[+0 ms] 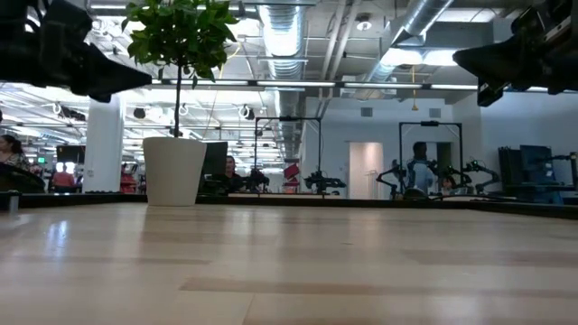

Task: Nest measuring cups in basket
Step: Return to Home Position

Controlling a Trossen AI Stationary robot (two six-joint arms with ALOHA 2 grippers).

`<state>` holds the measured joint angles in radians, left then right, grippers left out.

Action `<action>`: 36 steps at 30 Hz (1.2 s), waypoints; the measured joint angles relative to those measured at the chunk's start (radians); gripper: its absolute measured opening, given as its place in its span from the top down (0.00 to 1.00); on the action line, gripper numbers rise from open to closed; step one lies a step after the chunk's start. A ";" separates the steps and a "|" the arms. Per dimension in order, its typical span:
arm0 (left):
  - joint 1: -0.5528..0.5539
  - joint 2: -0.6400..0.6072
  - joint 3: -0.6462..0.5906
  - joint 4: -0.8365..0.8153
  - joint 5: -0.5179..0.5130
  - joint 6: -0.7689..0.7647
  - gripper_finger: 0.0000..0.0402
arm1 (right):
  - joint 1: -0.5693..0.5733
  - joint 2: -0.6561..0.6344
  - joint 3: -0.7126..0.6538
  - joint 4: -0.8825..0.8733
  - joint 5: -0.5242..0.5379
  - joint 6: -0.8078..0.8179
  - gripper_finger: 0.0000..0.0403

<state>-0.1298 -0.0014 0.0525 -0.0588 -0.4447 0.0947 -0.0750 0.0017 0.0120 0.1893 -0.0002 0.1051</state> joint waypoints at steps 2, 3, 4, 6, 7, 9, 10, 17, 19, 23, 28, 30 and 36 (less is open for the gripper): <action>0.008 0.003 0.001 -0.005 0.003 0.012 1.00 | 0.000 0.000 0.000 -0.010 0.002 0.001 0.97; 0.012 0.007 0.002 -0.006 0.017 0.014 1.00 | 0.000 0.000 0.000 -0.010 0.001 0.001 0.97; 0.016 0.011 0.001 -0.006 0.042 0.014 1.00 | 0.000 0.000 0.000 -0.009 0.001 0.001 0.97; 0.029 0.016 0.001 -0.011 0.114 0.014 1.00 | 0.000 0.000 0.000 -0.019 -0.010 0.001 0.97; 0.038 0.013 0.002 -0.013 0.153 0.015 1.00 | 0.000 0.000 0.000 -0.027 -0.033 0.001 0.97; 0.059 0.003 0.001 -0.018 0.223 0.018 1.00 | 0.000 0.000 0.002 -0.058 -0.091 0.003 0.97; 0.073 0.003 -0.001 -0.014 0.254 0.027 1.00 | 0.000 0.000 0.002 -0.087 -0.122 0.003 0.98; 0.200 0.010 -0.042 0.083 0.405 0.032 1.00 | 0.000 0.000 0.003 -0.138 -0.184 0.008 0.99; 0.231 0.015 -0.042 0.083 0.435 0.035 1.00 | 0.000 0.000 0.003 -0.141 -0.184 -0.003 0.98; 0.264 0.019 -0.042 0.084 0.436 0.045 1.00 | -0.001 0.000 0.003 -0.151 -0.180 -0.070 0.97; 0.273 0.020 -0.042 0.091 0.467 -0.004 1.00 | -0.001 0.000 0.003 -0.154 -0.179 -0.067 0.97; 0.273 0.021 -0.043 0.091 0.466 -0.022 1.00 | -0.001 0.000 0.003 -0.157 -0.174 -0.064 0.96; 0.273 0.021 -0.043 0.091 0.462 -0.083 1.00 | 0.001 0.000 0.003 -0.155 -0.163 -0.060 0.89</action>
<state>0.1436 0.0196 0.0090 0.0325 0.0173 0.0116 -0.0738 0.0017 0.0152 0.0343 -0.1635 0.0448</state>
